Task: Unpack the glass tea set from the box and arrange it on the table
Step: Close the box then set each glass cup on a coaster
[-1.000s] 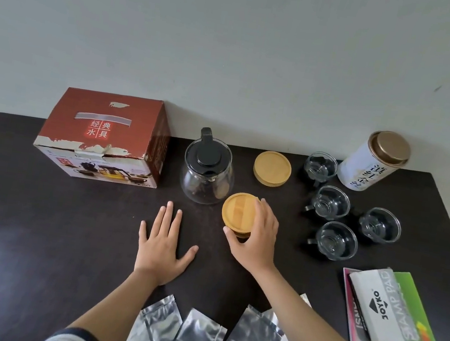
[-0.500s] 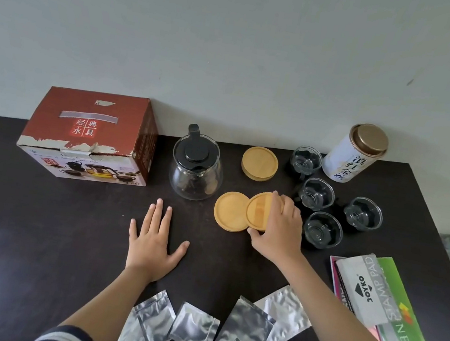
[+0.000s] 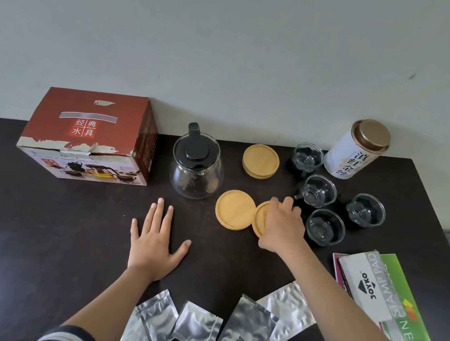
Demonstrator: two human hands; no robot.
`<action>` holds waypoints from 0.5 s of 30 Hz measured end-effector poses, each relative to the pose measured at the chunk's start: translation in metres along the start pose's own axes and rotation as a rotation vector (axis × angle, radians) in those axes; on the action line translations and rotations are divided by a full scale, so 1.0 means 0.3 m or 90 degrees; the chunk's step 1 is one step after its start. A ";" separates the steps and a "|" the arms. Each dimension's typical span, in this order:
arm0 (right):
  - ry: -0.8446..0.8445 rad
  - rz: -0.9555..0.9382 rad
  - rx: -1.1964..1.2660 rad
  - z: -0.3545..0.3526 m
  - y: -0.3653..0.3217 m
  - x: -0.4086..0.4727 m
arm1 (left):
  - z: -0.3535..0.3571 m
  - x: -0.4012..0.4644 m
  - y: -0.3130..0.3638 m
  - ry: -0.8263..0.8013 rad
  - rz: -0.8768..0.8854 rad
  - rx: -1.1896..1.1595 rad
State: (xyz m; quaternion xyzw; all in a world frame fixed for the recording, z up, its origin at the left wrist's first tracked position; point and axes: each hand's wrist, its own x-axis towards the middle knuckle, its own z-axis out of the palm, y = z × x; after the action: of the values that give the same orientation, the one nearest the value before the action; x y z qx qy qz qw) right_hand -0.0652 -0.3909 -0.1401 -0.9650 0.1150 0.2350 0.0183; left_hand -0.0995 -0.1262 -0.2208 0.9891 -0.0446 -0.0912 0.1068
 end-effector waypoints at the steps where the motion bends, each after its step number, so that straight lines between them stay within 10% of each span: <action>1: -0.002 0.000 -0.013 -0.005 -0.003 0.007 | 0.000 0.000 0.000 0.000 -0.001 0.000; 15: -0.020 0.016 0.018 0.012 0.013 0.048 | 0.006 0.000 -0.001 0.015 0.003 -0.005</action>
State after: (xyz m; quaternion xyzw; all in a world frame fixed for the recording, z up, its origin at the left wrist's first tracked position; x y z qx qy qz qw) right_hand -0.0553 -0.3976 -0.1500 -0.9593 0.1298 0.2489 0.0306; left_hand -0.0997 -0.1261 -0.2225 0.9896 -0.0452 -0.0791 0.1114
